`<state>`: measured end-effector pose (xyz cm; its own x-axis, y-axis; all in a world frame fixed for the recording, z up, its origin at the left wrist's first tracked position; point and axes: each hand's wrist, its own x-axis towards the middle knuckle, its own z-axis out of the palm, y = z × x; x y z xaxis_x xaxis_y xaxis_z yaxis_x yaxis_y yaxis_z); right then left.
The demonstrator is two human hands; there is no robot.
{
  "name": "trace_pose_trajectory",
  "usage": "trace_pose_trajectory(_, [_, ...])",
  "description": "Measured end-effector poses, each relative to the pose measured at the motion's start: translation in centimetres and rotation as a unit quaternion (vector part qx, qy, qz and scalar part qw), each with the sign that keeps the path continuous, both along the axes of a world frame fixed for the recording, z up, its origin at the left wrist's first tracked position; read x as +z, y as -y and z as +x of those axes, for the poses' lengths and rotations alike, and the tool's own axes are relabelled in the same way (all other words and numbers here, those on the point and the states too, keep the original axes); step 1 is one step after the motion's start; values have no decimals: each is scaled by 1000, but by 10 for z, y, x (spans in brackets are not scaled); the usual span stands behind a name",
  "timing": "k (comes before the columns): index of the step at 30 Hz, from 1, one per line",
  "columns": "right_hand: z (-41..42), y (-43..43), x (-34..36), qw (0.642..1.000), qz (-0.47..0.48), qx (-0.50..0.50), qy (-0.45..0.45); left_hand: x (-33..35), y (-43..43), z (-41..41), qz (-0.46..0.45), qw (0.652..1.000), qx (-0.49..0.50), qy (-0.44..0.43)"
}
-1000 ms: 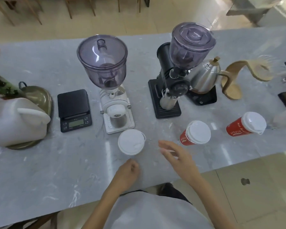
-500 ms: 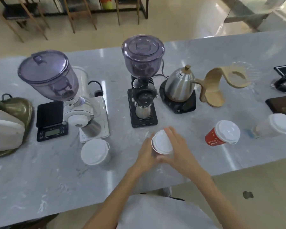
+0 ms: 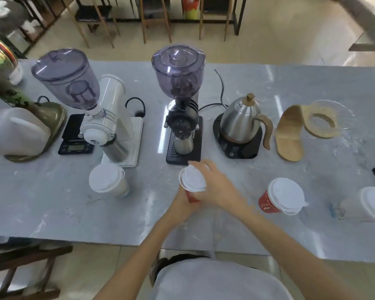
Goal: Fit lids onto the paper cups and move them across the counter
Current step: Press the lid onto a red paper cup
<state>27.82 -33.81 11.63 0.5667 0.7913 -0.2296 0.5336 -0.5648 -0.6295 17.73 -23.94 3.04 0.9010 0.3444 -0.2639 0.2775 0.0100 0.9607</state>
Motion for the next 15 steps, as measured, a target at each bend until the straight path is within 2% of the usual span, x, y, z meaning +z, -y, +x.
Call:
trace_pose_trajectory(4, [59, 2, 80, 993, 23, 111, 15, 54, -3, 16, -98, 995, 11, -9])
trace_pose_trajectory(5, [73, 2, 107, 990, 29, 135, 16, 74, -6, 24, -137, 990, 13, 15])
trace_pose_trajectory(7, [100, 4, 166, 985, 34, 167, 26, 115, -15, 48, -276, 956, 58, 76])
trace_pose_trajectory(9, [123, 5, 227, 983, 33, 179, 26, 161, -17, 74, -412, 902, 56, 114])
trace_pose_trajectory(12, [148, 7, 307, 978, 40, 204, -2, 235, -12, 107, -472, 871, -1, 140])
trace_pose_trajectory(14, [158, 7, 353, 972, 66, 225, 22, 277, -8, 124, -484, 865, -35, 127])
trace_pose_trajectory(15, [162, 6, 374, 969, 82, 231, 35, 295, -6, 130, -512, 850, -51, 114])
